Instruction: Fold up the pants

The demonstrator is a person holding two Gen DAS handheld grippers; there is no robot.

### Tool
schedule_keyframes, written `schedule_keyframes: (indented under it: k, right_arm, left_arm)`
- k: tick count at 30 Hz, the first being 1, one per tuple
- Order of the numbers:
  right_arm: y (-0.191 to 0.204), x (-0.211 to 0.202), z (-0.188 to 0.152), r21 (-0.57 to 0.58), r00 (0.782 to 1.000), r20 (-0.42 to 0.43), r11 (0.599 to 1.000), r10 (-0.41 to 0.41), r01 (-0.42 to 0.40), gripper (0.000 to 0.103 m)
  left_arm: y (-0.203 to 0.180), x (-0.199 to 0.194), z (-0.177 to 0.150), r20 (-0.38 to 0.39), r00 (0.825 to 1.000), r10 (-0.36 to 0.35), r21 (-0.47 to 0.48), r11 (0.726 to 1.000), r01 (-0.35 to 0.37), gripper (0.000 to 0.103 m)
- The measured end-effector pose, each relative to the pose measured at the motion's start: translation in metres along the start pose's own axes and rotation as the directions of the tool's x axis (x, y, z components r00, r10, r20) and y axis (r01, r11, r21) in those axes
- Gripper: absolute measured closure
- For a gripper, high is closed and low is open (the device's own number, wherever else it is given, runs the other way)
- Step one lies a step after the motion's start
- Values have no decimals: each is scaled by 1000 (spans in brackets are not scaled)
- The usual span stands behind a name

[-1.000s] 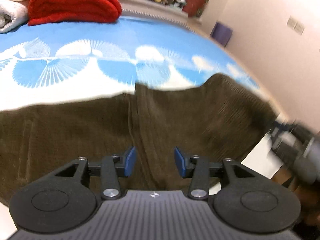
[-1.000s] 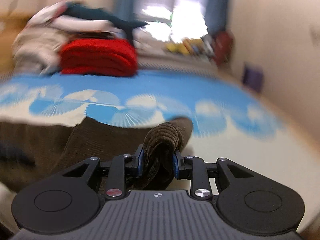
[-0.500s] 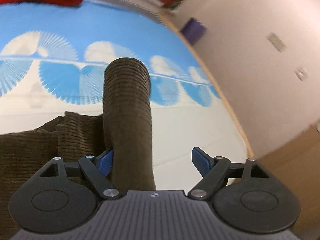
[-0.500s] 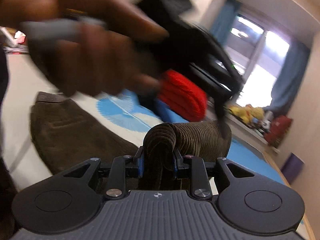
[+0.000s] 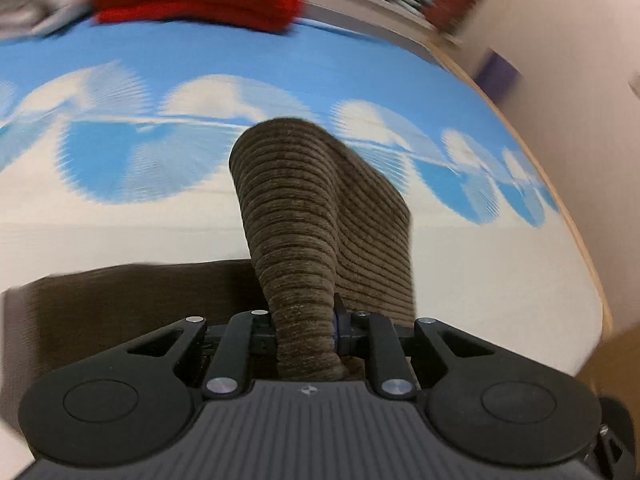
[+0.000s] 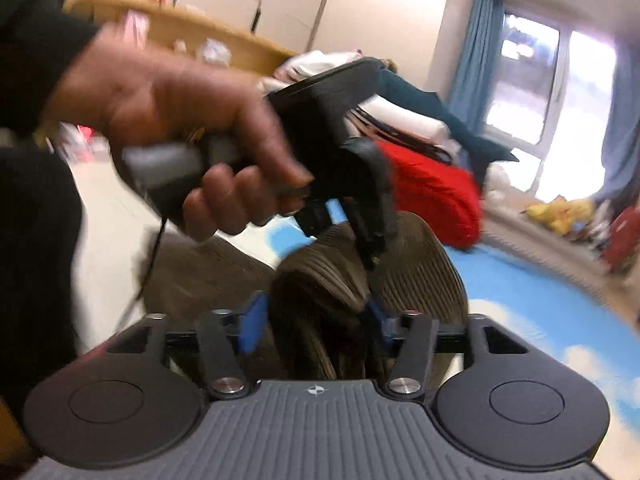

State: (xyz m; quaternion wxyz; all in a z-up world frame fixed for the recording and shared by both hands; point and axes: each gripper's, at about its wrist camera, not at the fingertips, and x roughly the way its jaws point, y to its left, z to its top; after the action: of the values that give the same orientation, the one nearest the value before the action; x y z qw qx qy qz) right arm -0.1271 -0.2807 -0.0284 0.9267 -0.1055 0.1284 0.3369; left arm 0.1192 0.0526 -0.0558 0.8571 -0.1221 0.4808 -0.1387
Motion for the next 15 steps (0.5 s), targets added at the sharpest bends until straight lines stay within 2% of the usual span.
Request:
schedule_keyframes:
  k: [4, 7, 9, 11, 13, 15]
  right_arm:
    - [-15, -4, 7, 156, 999, 13, 986, 51, -52, 34]
    - [-26, 15, 2, 257, 997, -61, 966, 41, -24, 33]
    - [-35, 28, 0, 337, 994, -103, 941, 47, -9, 33]
    - [-44, 39, -4, 414, 987, -151, 910, 50, 17, 33]
    - [-50, 56, -11, 484, 977, -201, 874, 67, 40, 33]
    - [-46, 80, -19, 527, 962, -261, 847, 84, 69, 32]
  left_arm:
    - [75, -32, 2, 29, 998, 47, -74, 996, -45, 85]
    - [118, -56, 1, 49, 995, 87, -77, 994, -83, 85]
    - [146, -61, -3, 24, 996, 85, -107, 991, -82, 84]
    - [176, -60, -10, -16, 998, 63, -168, 984, -65, 75]
    - [203, -47, -17, -21, 994, 106, -239, 965, -108, 48]
    - [220, -44, -19, -24, 994, 103, -299, 948, -105, 35]
